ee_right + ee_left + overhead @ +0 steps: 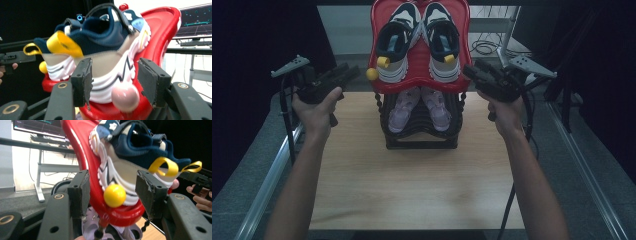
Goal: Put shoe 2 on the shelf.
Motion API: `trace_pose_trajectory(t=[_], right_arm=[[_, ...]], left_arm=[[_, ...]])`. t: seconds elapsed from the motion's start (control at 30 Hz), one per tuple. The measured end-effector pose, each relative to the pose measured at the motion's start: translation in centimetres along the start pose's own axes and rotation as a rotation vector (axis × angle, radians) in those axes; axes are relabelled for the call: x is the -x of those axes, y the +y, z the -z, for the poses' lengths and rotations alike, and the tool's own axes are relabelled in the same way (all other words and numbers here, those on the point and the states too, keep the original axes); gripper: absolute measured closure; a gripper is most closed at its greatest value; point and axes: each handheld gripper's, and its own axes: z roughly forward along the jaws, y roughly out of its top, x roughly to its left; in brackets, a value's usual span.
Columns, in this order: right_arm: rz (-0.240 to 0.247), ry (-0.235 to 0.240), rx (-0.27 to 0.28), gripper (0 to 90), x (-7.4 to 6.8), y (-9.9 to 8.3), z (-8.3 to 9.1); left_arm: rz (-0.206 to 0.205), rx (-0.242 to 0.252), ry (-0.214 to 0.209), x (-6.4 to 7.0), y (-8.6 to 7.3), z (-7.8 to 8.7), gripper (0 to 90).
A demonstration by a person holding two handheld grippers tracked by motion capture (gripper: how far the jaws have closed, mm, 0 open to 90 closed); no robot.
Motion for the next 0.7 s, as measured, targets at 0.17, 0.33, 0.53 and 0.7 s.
trace_pose_trajectory(t=[0.17,0.33,0.53,0.7], right_arm=[[-0.007,0.012,-0.001,46.4,0.1,-1.1,0.8],[-0.020,0.024,-0.002,46.5,0.3,-2.4,1.7],[-0.041,0.068,-0.040,46.3,0.5,-5.3,3.2],[-0.045,0.074,-0.066,46.6,0.2,-7.7,3.8]], left_arm=[[0.010,-0.010,0.002,-0.3,-1.0,0.4,45.5],[0.021,-0.029,0.008,-0.7,-2.7,1.1,45.6],[0.007,-0.070,0.024,-1.2,-5.6,2.4,46.0],[0.019,-0.107,0.020,-1.6,-7.8,2.7,46.2]])
